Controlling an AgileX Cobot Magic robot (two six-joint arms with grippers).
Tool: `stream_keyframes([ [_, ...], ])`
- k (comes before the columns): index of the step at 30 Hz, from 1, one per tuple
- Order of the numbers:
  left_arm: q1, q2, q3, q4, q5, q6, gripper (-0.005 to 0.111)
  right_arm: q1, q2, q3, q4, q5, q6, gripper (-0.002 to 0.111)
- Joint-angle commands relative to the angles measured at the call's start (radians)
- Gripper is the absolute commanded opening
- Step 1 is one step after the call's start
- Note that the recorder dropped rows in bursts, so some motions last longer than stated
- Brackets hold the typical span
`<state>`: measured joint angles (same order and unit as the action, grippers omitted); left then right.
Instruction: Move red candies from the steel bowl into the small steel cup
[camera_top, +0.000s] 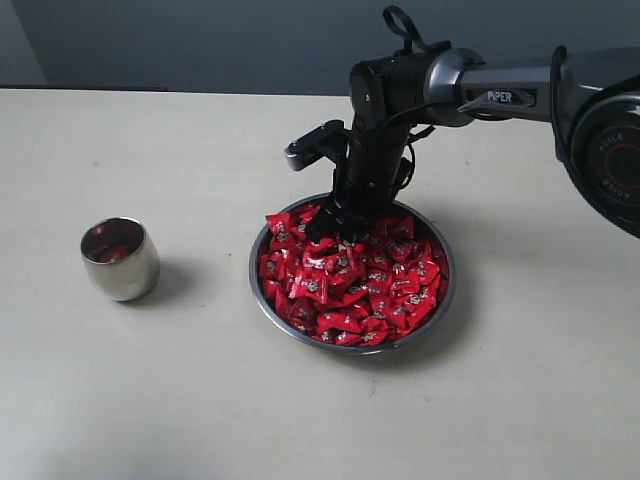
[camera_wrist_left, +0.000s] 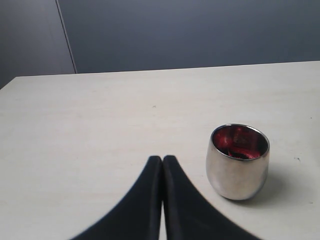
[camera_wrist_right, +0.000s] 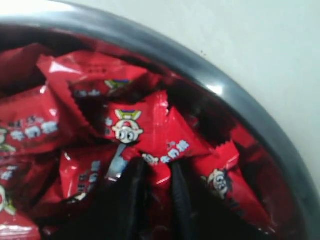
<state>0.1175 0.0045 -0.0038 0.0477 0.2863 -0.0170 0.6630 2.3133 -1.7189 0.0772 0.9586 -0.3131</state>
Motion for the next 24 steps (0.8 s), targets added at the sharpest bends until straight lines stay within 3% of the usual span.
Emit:
stream_keyframes([
  [1, 0.001, -0.004, 0.004, -0.002, -0.002, -0.002, 0.000, -0.004, -0.003, 0.002, -0.011, 0.023, 0.002, 0.007],
  [24, 0.001, -0.004, 0.004, -0.002, -0.002, -0.002, 0.000, -0.004, -0.106, -0.001, -0.027, 0.010, 0.025, 0.007],
])
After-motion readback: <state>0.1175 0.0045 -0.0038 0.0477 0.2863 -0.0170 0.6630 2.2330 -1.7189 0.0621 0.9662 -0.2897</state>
